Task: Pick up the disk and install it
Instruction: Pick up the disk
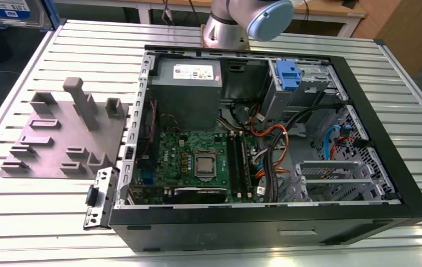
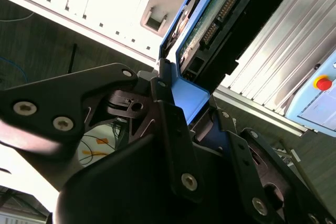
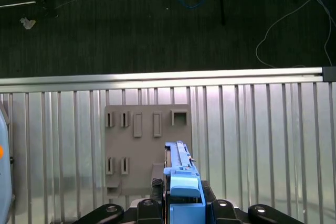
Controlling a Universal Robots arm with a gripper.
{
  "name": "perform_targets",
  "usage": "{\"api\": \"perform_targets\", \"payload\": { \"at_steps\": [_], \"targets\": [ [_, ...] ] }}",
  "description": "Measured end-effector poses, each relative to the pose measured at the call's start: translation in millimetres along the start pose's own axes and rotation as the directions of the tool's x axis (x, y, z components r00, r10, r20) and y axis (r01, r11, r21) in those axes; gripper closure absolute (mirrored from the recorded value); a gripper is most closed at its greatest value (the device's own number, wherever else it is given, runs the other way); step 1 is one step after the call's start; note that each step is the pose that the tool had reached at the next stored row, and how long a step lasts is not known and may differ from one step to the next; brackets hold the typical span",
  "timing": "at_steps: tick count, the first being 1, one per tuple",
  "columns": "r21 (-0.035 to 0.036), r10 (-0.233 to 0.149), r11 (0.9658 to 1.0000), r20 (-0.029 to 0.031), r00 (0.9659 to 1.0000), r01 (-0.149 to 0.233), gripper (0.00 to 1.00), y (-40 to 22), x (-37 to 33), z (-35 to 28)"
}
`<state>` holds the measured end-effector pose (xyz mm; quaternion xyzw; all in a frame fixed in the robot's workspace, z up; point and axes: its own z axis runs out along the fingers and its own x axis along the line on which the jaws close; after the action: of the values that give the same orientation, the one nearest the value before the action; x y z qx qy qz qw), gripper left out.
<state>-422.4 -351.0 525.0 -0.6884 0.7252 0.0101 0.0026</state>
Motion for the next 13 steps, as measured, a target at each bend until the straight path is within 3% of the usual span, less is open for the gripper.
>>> {"api": "perform_targets", "payload": {
  "at_steps": [13],
  "targets": [
    [0.0000, 0.000, 1.0000, 0.0000, 1.0000, 0.000, 0.63, -6.5, -0.4, -0.1]
  ]
}}
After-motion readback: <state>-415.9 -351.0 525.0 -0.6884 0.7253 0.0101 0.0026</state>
